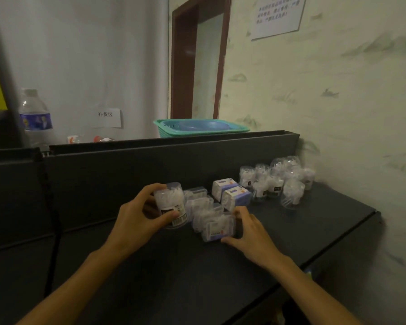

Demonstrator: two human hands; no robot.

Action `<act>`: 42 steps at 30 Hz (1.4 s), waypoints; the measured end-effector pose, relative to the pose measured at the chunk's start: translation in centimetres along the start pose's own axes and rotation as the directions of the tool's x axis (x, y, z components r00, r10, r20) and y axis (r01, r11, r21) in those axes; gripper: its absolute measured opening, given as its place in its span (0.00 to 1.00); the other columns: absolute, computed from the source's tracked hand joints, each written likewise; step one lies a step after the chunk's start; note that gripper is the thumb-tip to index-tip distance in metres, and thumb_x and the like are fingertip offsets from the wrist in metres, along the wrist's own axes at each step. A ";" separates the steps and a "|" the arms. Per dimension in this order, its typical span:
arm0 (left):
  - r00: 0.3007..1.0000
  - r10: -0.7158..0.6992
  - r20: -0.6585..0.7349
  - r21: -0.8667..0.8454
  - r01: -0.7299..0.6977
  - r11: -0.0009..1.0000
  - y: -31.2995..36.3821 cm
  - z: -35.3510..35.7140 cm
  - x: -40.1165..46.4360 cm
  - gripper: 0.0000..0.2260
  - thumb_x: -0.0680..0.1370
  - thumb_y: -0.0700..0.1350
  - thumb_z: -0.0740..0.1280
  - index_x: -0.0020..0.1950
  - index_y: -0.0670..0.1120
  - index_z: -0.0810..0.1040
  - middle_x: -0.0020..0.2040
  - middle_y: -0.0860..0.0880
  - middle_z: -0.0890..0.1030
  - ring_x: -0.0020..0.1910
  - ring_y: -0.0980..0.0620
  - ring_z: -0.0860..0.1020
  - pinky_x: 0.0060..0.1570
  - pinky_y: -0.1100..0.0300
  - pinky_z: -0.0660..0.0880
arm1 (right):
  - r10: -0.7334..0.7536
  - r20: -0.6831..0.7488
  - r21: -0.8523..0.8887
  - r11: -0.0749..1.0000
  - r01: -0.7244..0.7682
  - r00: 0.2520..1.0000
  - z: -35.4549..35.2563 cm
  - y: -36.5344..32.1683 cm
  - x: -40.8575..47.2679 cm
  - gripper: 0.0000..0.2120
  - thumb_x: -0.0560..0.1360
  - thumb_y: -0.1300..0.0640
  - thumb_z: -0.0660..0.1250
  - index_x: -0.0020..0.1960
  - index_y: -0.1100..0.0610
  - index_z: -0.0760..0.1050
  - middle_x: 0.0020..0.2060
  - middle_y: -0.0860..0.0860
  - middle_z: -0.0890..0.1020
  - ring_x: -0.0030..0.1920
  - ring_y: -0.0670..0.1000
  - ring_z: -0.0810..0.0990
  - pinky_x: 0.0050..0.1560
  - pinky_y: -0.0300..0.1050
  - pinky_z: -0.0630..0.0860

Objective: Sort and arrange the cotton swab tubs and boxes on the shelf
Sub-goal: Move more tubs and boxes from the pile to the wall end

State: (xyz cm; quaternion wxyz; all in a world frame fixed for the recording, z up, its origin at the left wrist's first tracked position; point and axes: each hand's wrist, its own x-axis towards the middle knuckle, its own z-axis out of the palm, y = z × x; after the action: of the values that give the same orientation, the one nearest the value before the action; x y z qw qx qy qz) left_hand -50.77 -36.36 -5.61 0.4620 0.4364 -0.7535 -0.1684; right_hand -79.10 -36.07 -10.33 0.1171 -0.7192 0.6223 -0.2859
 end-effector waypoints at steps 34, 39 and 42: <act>0.996 -0.053 0.066 0.460 0.017 0.888 12.7 25.9 10.2 0.30 0.71 0.58 0.70 0.70 0.57 0.62 0.63 0.51 0.75 0.58 0.54 0.76 0.57 0.56 0.75 | -0.426 -0.104 -0.198 0.894 0.401 0.899 -22.1 22.7 9.5 0.24 0.72 0.46 0.66 0.66 0.50 0.72 0.59 0.49 0.78 0.58 0.50 0.75 0.58 0.48 0.74; 0.980 -0.186 0.062 0.514 0.129 0.848 13.3 29.7 10.7 0.30 0.73 0.58 0.68 0.71 0.58 0.57 0.63 0.52 0.74 0.58 0.54 0.75 0.55 0.60 0.73 | -0.447 -0.063 -0.154 0.888 0.434 0.892 -23.0 26.0 9.2 0.25 0.73 0.49 0.69 0.68 0.51 0.70 0.61 0.50 0.77 0.61 0.50 0.74 0.60 0.48 0.74; 0.969 -0.241 0.055 0.524 0.178 0.833 13.4 30.8 11.1 0.29 0.73 0.57 0.68 0.70 0.58 0.58 0.62 0.51 0.74 0.57 0.53 0.75 0.55 0.58 0.75 | -0.456 -0.043 -0.153 0.882 0.446 0.889 -23.5 27.4 9.0 0.25 0.73 0.50 0.69 0.68 0.52 0.70 0.60 0.50 0.78 0.60 0.50 0.74 0.59 0.48 0.74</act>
State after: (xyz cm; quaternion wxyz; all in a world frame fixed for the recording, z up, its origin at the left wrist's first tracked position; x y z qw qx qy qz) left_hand -85.66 -42.44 -6.59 0.2614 0.6132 -0.7445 -0.0360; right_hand -114.34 -45.75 -3.30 -0.0272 -0.8390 0.4603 -0.2890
